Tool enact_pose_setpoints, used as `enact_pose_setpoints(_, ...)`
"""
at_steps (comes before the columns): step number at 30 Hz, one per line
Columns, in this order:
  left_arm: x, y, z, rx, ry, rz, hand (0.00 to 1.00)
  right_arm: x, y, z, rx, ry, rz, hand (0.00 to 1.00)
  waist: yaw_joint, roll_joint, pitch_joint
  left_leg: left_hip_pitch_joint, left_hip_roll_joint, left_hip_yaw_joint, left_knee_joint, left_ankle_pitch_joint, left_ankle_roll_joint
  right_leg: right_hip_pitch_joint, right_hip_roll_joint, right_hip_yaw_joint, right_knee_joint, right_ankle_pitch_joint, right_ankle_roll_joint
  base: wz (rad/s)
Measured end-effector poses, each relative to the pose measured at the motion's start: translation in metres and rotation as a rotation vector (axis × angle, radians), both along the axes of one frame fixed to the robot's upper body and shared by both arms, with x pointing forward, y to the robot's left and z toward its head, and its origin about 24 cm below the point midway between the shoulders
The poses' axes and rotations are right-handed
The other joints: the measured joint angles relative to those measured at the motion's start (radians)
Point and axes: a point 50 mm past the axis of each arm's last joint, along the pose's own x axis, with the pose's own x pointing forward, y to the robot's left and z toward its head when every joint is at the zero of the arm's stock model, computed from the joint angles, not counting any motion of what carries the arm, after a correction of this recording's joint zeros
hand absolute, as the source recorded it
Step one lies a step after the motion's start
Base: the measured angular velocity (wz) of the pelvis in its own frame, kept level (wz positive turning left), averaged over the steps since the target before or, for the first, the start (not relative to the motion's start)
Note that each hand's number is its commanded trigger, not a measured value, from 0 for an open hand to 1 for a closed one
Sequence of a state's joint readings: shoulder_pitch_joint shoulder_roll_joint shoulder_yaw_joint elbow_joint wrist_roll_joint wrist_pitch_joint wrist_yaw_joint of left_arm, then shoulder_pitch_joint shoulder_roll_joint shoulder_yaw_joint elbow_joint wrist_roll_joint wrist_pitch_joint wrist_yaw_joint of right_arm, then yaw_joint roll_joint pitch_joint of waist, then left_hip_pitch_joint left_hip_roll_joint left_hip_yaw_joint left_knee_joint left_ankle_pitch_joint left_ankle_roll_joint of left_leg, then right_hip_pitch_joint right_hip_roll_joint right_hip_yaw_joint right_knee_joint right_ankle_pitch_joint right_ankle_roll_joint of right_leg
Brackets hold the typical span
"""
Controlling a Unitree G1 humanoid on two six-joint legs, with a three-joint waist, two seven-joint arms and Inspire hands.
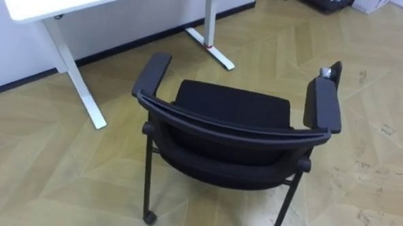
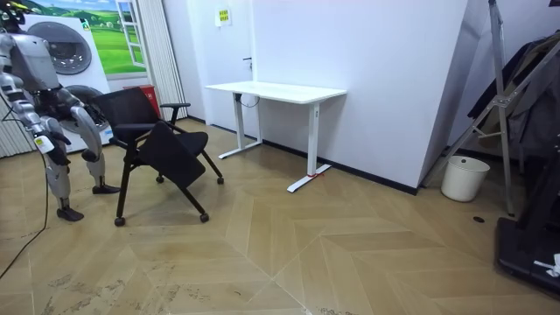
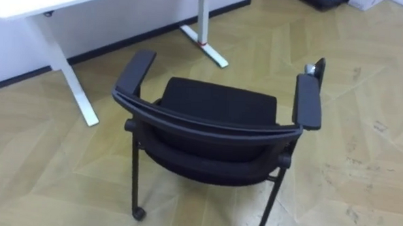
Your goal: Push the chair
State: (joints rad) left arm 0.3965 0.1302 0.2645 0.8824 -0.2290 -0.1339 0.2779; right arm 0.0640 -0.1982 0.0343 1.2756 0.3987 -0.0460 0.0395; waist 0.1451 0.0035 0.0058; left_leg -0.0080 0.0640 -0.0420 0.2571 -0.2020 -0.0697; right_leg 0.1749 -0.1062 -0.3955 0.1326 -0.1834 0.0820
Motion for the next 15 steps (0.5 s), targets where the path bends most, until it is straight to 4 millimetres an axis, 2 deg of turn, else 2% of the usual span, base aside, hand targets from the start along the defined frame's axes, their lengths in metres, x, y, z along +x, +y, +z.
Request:
enact_pose_setpoints(4, 0.0, 0.008, 0.008, 0.11, -0.013, 0.049, 0.0, 0.001, -0.003, 0.001, -0.028, -0.007, -0.019, 0.0, 0.0, -0.002, -0.0069, 0.005, -0.012, -0.009, 0.001, 0.004, 0.004, 0.003, -0.009, -0.013, 0.001, -0.004, 0.003, 0.09)
enact_pose_setpoints(7, 0.007, 0.013, 0.015, 0.18, -0.047, 0.073, 0.0, 0.0, -0.004, 0.001, -0.041, -0.005, -0.029, 0.0, 0.006, -0.003, -0.0063, 0.004, -0.019, -0.018, -0.001, 0.006, 0.007, 0.005, -0.015, -0.019, 0.002, -0.005, 0.005, 0.08)
enact_pose_setpoints(15, 0.028, 0.023, 0.033, 0.31, -0.171, 0.097, 0.0, -0.004, -0.006, 0.002, -0.058, -0.003, -0.004, 0.0, 0.031, -0.001, -0.0025, 0.001, -0.019, -0.019, -0.004, 0.006, 0.007, 0.001, -0.016, -0.016, 0.002, -0.005, 0.006, 0.0)
